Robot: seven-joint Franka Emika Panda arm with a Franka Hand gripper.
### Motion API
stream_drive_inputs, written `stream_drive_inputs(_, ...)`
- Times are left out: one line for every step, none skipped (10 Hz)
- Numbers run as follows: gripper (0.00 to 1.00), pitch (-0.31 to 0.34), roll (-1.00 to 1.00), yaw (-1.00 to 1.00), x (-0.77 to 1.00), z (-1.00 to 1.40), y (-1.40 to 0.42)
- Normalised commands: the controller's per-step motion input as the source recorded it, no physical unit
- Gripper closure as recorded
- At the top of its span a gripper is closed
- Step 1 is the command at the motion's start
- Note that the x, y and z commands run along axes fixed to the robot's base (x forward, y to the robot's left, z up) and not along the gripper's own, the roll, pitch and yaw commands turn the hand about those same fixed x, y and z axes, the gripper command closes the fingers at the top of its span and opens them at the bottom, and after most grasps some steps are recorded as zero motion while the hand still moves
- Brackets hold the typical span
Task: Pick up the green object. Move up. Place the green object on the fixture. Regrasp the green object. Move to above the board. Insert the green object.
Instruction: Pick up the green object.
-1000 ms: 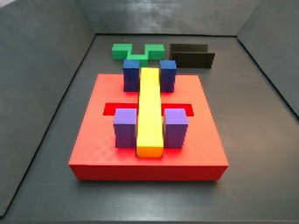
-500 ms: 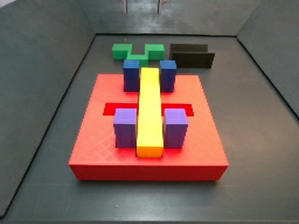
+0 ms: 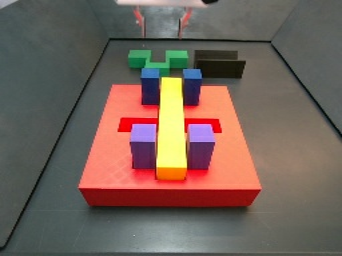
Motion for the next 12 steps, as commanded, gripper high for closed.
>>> stream_drive_inputs(0.0, 0.0, 0.15, 0.12, 0.0, -0.53, -0.05)
stream_drive_inputs(0.0, 0.0, 0.14, 0.12, 0.0, -0.53, -0.04)
stream_drive_inputs(0.0, 0.0, 0.13, 0.11, 0.0, -0.56, -0.04)
stream_drive_inputs(0.0, 0.0, 0.12, 0.08, 0.0, -0.56, -0.04)
stream_drive_inputs(0.0, 0.0, 0.11, 0.06, 0.0, -0.54, -0.05)
stream_drive_inputs(0.0, 0.0, 0.1, 0.03, 0.0, -0.51, -0.07)
stream_drive_inputs(0.0, 0.0, 0.1, 0.0, -0.18, -0.48, -0.09)
stream_drive_inputs(0.0, 0.003, 0.11, -0.05, -0.24, -0.35, -0.06)
stream_drive_inputs(0.0, 0.0, 0.07, -0.07, -0.22, -0.29, -0.09)
stream_drive_inputs(0.0, 0.0, 0.01, -0.06, -0.13, -0.2, -0.08)
stream_drive_inputs(0.0, -0.001, 0.0, -0.01, -0.11, -0.11, -0.04)
stream_drive_inputs(0.0, 0.0, 0.02, -0.01, -0.08, -0.11, -0.09)
